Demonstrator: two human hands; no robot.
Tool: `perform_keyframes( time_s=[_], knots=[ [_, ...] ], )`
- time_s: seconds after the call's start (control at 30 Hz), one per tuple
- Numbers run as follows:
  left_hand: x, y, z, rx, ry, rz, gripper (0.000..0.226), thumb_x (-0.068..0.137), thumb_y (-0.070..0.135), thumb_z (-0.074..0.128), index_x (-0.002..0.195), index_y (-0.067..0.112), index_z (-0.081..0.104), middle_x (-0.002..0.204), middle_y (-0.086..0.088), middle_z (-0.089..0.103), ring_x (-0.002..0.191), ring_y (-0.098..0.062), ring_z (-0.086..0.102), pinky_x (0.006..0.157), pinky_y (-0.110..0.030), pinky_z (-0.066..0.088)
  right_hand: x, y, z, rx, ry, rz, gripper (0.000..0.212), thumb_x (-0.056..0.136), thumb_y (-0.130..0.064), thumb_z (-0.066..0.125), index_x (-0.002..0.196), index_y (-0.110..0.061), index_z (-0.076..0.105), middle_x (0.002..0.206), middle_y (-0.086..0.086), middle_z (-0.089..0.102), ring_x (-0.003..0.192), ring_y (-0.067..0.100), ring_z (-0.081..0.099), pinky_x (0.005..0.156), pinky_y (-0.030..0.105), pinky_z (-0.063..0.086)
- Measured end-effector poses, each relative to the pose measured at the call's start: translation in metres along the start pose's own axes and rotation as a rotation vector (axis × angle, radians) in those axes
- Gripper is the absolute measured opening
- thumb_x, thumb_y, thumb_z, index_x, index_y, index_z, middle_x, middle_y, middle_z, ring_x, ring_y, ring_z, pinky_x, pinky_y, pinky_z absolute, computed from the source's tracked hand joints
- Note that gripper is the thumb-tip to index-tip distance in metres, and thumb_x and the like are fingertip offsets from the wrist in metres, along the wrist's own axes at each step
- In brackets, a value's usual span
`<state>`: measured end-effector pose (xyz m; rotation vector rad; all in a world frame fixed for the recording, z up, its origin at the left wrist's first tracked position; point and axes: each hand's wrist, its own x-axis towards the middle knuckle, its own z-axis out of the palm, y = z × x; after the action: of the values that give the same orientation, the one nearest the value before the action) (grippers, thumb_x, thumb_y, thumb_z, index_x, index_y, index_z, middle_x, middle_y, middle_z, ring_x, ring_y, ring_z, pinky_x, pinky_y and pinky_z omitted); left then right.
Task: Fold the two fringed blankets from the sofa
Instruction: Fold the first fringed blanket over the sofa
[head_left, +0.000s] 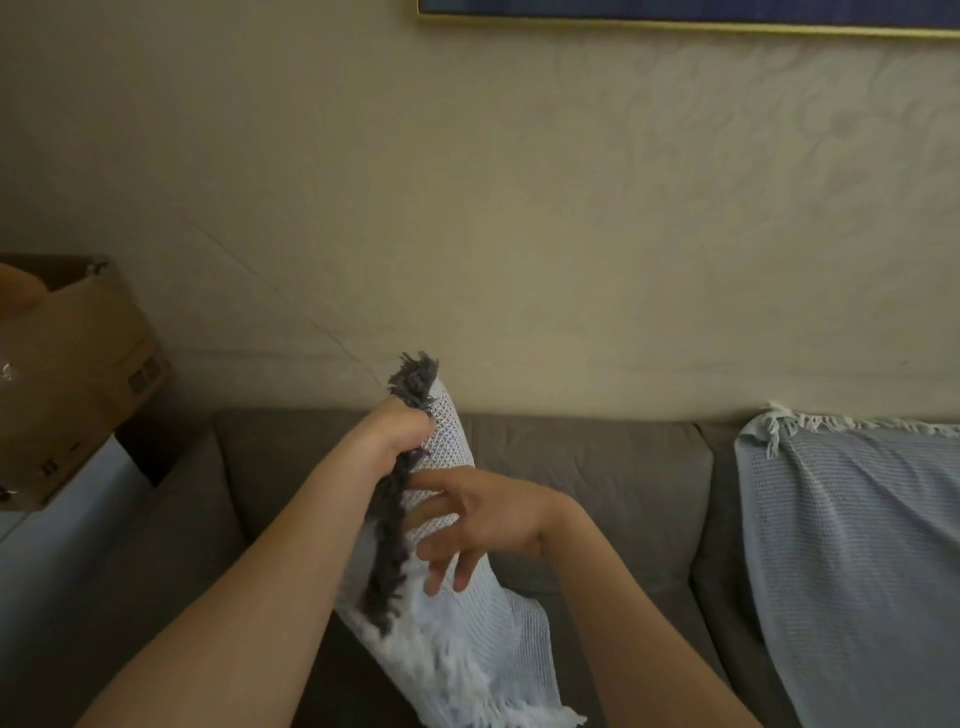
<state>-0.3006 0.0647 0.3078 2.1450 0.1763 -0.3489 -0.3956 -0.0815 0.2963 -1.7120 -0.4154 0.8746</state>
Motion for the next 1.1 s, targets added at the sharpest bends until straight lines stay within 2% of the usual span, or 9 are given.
perform_keyframes(
  time_s=[0.13, 0.3, 0.4, 0.6, 0.7, 0.77, 0.9, 1.0, 1.1],
  knots=[
    [-0.004, -0.004, -0.009, 0.051, -0.034, 0.074, 0.017, 0.103, 0.013, 0.052, 0.1, 0.013, 0.069, 0.097, -0.006, 0.07, 0.088, -0.02, 0.064, 0.068, -0.03, 0.046, 0.002, 0.01, -0.013, -0.066, 0.028, 0.063, 0.043, 0.104, -0.01, 0.062, 0.146, -0.016, 0.057, 0.13, 0.006, 0.074, 0.099, 0.031, 0.077, 0.082, 0.038, 0.063],
    [-0.008, -0.004, -0.013, 0.156, 0.026, 0.29, 0.034, 0.103, 0.03, 0.055, 0.074, 0.012, 0.06, 0.075, -0.004, 0.067, 0.073, -0.023, 0.062, 0.067, -0.034, 0.042, 0.03, 0.031, -0.04, -0.041, 0.731, 0.144, 0.019, 0.098, -0.013, 0.064, 0.112, -0.004, 0.072, 0.098, 0.01, 0.078, 0.084, 0.026, 0.079, 0.082, 0.045, 0.066],
    [-0.013, 0.003, -0.016, 0.139, 0.172, 0.419, 0.044, 0.099, 0.034, 0.061, 0.061, 0.018, 0.046, 0.057, -0.002, 0.054, 0.055, -0.02, 0.051, 0.059, -0.035, 0.04, 0.034, 0.034, -0.049, -0.005, 1.007, 0.034, 0.048, 0.084, -0.023, 0.081, 0.122, -0.021, 0.051, 0.123, 0.006, 0.058, 0.113, 0.026, 0.063, 0.092, 0.045, 0.06],
    [-0.023, 0.028, -0.034, 0.022, 0.285, 0.673, 0.039, 0.096, 0.019, 0.066, 0.065, -0.001, 0.052, 0.061, -0.02, 0.058, 0.054, -0.02, 0.049, 0.055, -0.034, 0.038, 0.032, 0.026, -0.056, 0.083, 0.759, -0.356, 0.047, 0.082, -0.001, 0.075, 0.126, -0.013, 0.065, 0.116, 0.007, 0.076, 0.106, 0.022, 0.074, 0.084, 0.036, 0.063],
    [-0.024, 0.042, -0.038, -0.009, 0.419, 0.729, 0.044, 0.096, 0.018, 0.065, 0.057, 0.016, 0.045, 0.054, -0.007, 0.051, 0.052, -0.015, 0.044, 0.053, -0.033, 0.035, 0.03, 0.029, -0.059, 0.003, 0.698, -0.298, 0.03, 0.084, -0.004, 0.083, 0.105, -0.024, 0.075, 0.101, -0.014, 0.079, 0.094, 0.003, 0.074, 0.073, 0.019, 0.058],
    [-0.021, 0.05, -0.041, 0.0, 0.499, 0.77, 0.045, 0.096, 0.021, 0.062, 0.057, 0.025, 0.04, 0.054, 0.003, 0.048, 0.05, -0.015, 0.044, 0.051, -0.035, 0.036, 0.03, 0.041, -0.065, -0.06, 0.599, -0.201, 0.041, 0.081, -0.009, 0.088, 0.105, -0.036, 0.071, 0.106, -0.019, 0.075, 0.096, -0.003, 0.071, 0.074, 0.015, 0.057],
    [-0.019, 0.063, -0.046, 0.078, 0.643, 0.812, 0.022, 0.101, 0.021, 0.058, 0.079, 0.02, 0.057, 0.066, 0.013, 0.047, 0.064, -0.018, 0.051, 0.062, -0.031, 0.035, 0.03, 0.068, -0.07, -0.223, 0.418, -0.026, 0.054, 0.074, -0.016, 0.092, 0.118, -0.037, 0.069, 0.127, -0.006, 0.072, 0.117, 0.012, 0.069, 0.098, 0.037, 0.059],
    [-0.008, 0.064, -0.048, 0.134, 0.78, 0.762, 0.016, 0.105, 0.015, 0.055, 0.107, 0.009, 0.069, 0.089, 0.003, 0.06, 0.083, -0.022, 0.059, 0.07, -0.036, 0.043, 0.031, 0.075, -0.08, -0.307, 0.503, 0.059, 0.033, 0.082, -0.018, 0.086, 0.114, -0.017, 0.077, 0.118, 0.003, 0.077, 0.111, 0.02, 0.072, 0.096, 0.042, 0.06],
    [0.002, 0.054, -0.045, 0.063, 0.878, 0.738, 0.02, 0.103, 0.009, 0.052, 0.115, 0.009, 0.068, 0.103, -0.004, 0.069, 0.092, -0.02, 0.063, 0.081, -0.041, 0.054, 0.036, 0.072, -0.09, -0.511, 0.965, 0.119, 0.027, 0.084, -0.033, 0.079, 0.09, -0.008, 0.076, 0.081, 0.005, 0.072, 0.092, 0.026, 0.075, 0.069, 0.033, 0.052]
  ],
)
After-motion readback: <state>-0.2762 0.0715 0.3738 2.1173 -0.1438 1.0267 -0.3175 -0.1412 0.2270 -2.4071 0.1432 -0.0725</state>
